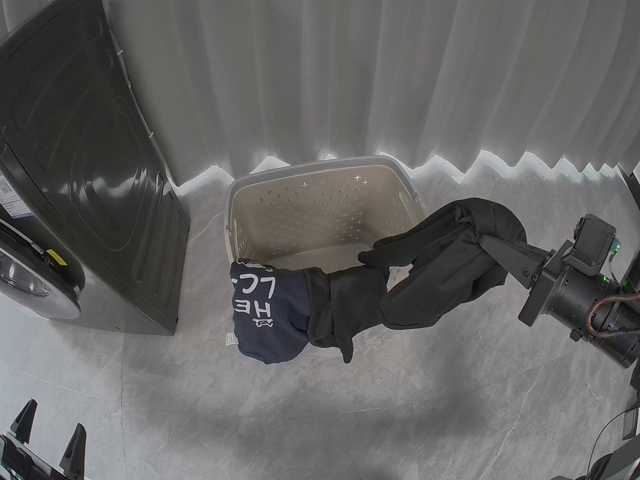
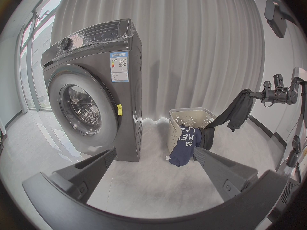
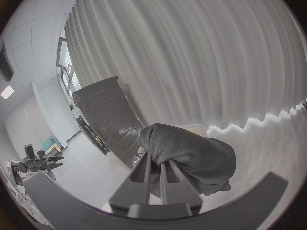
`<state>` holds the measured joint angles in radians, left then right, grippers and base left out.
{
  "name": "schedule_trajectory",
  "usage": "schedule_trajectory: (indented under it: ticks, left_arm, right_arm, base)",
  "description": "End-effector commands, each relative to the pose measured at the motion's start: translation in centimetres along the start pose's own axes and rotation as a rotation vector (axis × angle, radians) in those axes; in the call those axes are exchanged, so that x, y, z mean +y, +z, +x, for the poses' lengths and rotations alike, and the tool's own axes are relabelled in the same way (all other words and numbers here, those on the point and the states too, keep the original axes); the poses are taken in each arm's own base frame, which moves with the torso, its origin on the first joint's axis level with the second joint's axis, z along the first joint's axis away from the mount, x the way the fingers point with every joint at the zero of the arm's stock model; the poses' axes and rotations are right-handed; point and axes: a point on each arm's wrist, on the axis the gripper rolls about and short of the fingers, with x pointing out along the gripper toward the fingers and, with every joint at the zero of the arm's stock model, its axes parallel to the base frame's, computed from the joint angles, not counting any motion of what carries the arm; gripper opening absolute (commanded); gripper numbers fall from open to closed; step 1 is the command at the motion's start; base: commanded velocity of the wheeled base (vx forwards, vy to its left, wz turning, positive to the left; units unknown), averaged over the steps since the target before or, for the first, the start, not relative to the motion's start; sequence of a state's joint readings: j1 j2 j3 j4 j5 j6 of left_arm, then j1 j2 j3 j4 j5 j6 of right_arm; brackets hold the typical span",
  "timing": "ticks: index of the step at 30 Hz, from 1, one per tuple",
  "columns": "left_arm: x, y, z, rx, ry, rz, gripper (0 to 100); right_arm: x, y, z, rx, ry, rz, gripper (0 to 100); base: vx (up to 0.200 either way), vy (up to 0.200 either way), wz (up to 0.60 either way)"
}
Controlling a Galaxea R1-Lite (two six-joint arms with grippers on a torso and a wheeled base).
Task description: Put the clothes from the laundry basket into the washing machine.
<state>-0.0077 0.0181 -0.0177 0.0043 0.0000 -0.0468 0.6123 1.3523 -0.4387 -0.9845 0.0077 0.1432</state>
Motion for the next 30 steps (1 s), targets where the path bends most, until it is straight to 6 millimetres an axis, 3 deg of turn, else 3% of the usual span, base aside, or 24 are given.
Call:
schedule_trajectory:
  ticks: [1, 3, 10, 16, 22, 30]
  left_arm:
    - [0.0, -0.5, 0.0, -0.002, 0.000, -0.001, 100]
    - [0.0, -0.5, 0.0, -0.002, 0.000, -0.001, 100]
    - [0.0, -0.5, 0.0, -0.003, 0.000, -0.001, 100]
    - [0.0, -0.5, 0.0, -0.003, 0.000, -0.001, 100]
    - [0.0, -0.5, 0.0, -0.003, 0.000, -0.002, 100]
    - [0.0, -0.5, 0.0, -0.002, 0.000, -0.002, 100]
  right_arm:
    - [-0.3, -0.7, 0.8, 0.033, -0.013, 0.009, 0]
    - [-0.6, -0.9, 1.0, 0.041, -0.028, 0.014, 0]
    - [-5.0, -4.6, 3.5, 0.179, -0.195, 0.068, 0]
    - [-6.5, -6.9, 4.8, 0.198, -0.171, 0.096, 0]
    - [-6.9, -8.9, 6.8, 0.154, -0.153, 0.085, 0]
    - [-6.0, -7.9, 9.2, -0.022, -0.082, 0.058, 0]
  base:
    - [0.000, 0.000, 0.00]
    - [0.000, 0.000, 0.00]
    - [0.000, 0.000, 0.00]
    - [0.000, 0.000, 0.00]
    - [0.000, 0.000, 0.00]
    - [0.000, 0.000, 0.00]
